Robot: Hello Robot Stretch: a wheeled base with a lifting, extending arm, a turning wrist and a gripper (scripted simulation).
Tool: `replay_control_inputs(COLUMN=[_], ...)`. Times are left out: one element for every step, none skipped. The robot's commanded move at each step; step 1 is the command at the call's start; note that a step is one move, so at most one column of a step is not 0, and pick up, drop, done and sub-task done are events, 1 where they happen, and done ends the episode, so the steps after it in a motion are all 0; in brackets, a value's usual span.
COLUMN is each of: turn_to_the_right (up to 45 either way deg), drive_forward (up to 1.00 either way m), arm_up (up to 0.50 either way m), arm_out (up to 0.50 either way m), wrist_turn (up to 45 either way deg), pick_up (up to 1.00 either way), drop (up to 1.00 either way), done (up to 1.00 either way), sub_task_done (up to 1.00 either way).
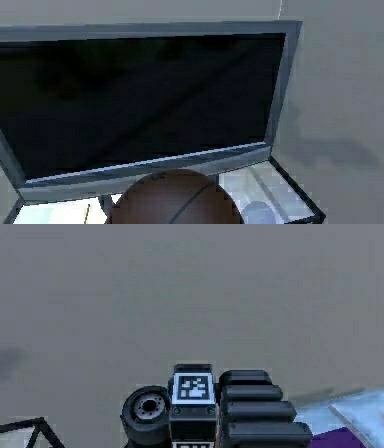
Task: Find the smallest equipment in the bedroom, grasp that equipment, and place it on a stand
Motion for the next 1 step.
replay_control_inputs(turn_to_the_right=[-33.0], drive_forward=[0.0], arm_up=[0.0], arm_out=[0.0], wrist_turn=[0.0], pick_up=[0.0], drop=[0.0], done=[0.0], sub_task_done=[0.0])
